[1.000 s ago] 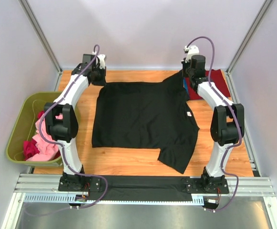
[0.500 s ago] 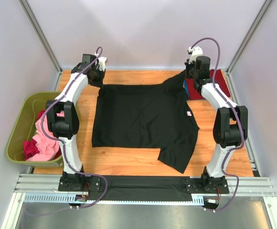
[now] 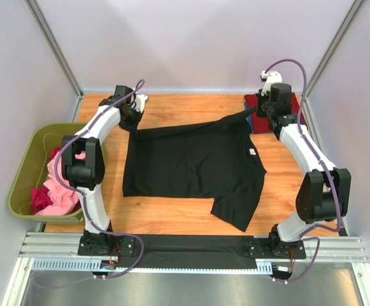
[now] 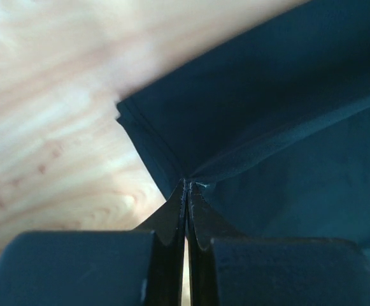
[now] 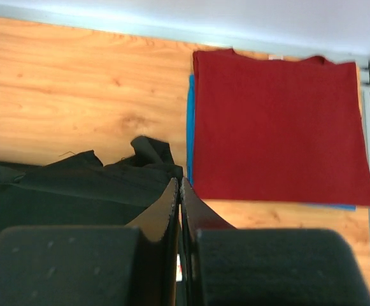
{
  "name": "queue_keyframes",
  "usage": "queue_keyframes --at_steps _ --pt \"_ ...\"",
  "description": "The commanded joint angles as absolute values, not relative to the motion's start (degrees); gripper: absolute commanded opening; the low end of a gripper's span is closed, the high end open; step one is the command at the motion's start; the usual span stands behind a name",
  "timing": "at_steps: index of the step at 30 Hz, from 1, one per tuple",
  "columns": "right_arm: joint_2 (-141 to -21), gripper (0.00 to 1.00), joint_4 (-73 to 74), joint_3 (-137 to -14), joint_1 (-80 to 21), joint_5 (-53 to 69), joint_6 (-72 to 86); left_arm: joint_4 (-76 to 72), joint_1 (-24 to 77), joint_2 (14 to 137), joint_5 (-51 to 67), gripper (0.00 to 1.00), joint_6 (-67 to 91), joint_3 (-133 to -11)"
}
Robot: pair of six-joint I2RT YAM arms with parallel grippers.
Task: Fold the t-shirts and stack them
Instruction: Fold the tshirt
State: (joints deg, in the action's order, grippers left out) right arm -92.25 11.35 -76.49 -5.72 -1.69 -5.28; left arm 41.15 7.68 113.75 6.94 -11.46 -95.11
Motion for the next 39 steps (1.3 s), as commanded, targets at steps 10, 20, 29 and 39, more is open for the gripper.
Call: queue_keyframes --at_steps 10,20,29,39 --pt "-82.97 0.00 28.12 -67.33 -7.30 -7.47 12.02 41.22 11.16 101.87 -0.35 0.00 -13.54 -84.12" --pt "-81.47 0.00 30.58 -60.74 -7.73 -7.12 19.42 43.51 12.48 105.90 -7.12 0.07 -9.67 -83.06" --pt "-80.95 0.12 36.12 -57.13 -8.17 -4.22 26.45 47.02 13.71 105.03 -12.30 0.34 -4.84 -83.85" --pt "-90.43 0.32 36.92 -67.23 -8.26 -0.89 26.55 52.38 14.59 106.34 -9.50 0.41 8.34 -93.77"
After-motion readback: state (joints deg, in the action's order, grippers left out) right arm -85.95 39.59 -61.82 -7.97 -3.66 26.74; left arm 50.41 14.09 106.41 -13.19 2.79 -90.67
